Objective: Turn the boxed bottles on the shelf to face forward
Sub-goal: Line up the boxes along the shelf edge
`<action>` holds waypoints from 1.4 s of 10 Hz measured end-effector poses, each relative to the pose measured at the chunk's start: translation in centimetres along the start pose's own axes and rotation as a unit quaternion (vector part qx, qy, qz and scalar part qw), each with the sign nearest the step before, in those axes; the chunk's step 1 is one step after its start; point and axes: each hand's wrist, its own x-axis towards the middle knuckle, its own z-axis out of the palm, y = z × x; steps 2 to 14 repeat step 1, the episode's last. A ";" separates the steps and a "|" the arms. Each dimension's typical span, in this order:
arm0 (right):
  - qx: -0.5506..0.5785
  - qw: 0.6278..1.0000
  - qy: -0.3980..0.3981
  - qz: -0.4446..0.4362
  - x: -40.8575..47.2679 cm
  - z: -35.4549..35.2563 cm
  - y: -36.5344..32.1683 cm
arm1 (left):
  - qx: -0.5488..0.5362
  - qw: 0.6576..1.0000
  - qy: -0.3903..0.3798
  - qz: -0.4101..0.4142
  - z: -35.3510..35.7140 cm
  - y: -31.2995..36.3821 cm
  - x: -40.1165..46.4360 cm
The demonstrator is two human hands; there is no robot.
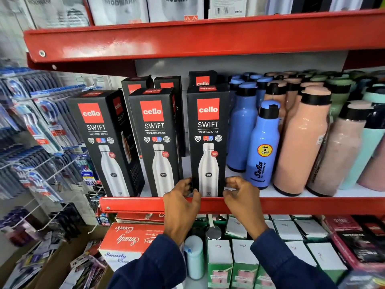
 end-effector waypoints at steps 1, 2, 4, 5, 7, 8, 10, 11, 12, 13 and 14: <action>0.011 1.000 0.008 0.009 0.2 -0.5 -0.5 | 0.000 1.000 0.010 0.023 -0.8 0.7 -0.3; 0.011 1.000 0.008 0.009 0.2 -0.5 -0.5 | 0.000 1.000 0.010 0.023 -0.8 0.7 -0.3; 0.011 1.000 0.008 0.009 0.2 -0.5 -0.5 | 0.000 1.000 0.010 0.023 -0.8 0.7 -0.3; 0.011 1.000 0.008 0.009 0.2 -0.5 -0.5 | 0.000 1.000 0.010 0.023 -0.8 0.7 -0.3; 0.011 1.000 0.008 0.009 0.2 -0.5 -0.5 | 0.000 1.000 0.010 0.023 -0.8 0.7 -0.3; 0.011 1.000 0.008 0.009 0.2 -0.5 -0.5 | 0.000 1.000 0.010 0.023 -0.8 0.7 -0.3; 0.011 1.000 0.008 0.009 0.2 -0.5 -0.5 | 0.000 1.000 0.010 0.023 -0.8 0.7 -0.3; 0.011 1.000 0.008 0.009 0.2 -0.5 -0.5 | 0.000 1.000 0.010 0.023 -0.8 0.7 -0.3; 0.011 1.000 0.008 0.009 0.2 -0.5 -0.5 | 0.000 1.000 0.010 0.023 -0.8 0.7 -0.3; 0.011 1.000 0.008 0.009 0.2 -0.5 -0.5 | 0.000 1.000 0.010 0.023 -0.8 0.7 -0.3; 0.011 1.000 0.008 0.009 0.2 -0.5 -0.5 | 0.000 1.000 0.010 0.023 -0.8 0.7 -0.3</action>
